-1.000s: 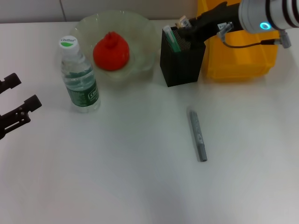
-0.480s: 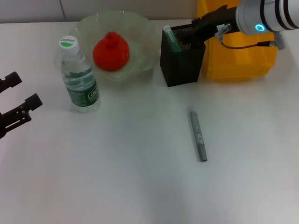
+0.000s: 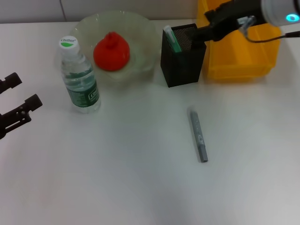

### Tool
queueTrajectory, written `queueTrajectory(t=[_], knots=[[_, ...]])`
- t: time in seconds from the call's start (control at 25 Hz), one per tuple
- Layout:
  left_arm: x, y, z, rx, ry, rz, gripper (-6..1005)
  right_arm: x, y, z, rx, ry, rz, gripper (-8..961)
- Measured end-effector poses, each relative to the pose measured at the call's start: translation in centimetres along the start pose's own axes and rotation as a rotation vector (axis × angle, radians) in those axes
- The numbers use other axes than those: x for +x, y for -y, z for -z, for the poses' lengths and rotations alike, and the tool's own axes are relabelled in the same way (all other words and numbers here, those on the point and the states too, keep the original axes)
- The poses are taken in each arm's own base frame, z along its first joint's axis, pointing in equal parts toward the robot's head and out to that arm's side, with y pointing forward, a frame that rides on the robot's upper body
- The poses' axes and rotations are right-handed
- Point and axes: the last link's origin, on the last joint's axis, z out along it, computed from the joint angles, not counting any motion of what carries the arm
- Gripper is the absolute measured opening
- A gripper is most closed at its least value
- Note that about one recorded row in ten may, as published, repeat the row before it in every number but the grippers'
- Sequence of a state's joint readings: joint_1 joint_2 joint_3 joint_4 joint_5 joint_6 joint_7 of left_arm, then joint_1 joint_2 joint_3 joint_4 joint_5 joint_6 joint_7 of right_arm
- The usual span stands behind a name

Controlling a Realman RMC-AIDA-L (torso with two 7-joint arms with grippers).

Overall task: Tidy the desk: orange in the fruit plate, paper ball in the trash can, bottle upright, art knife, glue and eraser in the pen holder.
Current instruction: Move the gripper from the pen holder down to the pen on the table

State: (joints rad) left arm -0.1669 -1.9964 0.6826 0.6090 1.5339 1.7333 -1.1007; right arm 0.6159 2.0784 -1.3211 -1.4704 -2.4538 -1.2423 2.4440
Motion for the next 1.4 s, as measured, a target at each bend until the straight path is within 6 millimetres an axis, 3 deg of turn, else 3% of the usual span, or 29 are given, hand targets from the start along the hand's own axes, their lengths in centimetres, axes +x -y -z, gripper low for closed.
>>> queueTrajectory(t=[0.28, 0.68, 0.96, 1.4], knots=[[0.0, -0.1, -0.5, -0.006, -0.006, 0.013, 812, 0.5, -1.6, 2.3, -0.084, -0.073, 0.17, 634], [-0.8, -1.0, -1.6, -0.022, -0.009, 0.061, 813, -0.3, -3.8, 4.0, -0.273, -0.207, 0.791, 641], [-1.6, -1.4, -2.0, 0.004, -0.021, 0.081, 812, -0.4, -4.5, 2.9, -0.377, -0.285, 1.143, 640], [-2.9, -1.8, -1.8, 0.061, -0.054, 0.085, 813, 2.0, -7.3, -1.0, -0.614, -0.417, 1.402, 631]])
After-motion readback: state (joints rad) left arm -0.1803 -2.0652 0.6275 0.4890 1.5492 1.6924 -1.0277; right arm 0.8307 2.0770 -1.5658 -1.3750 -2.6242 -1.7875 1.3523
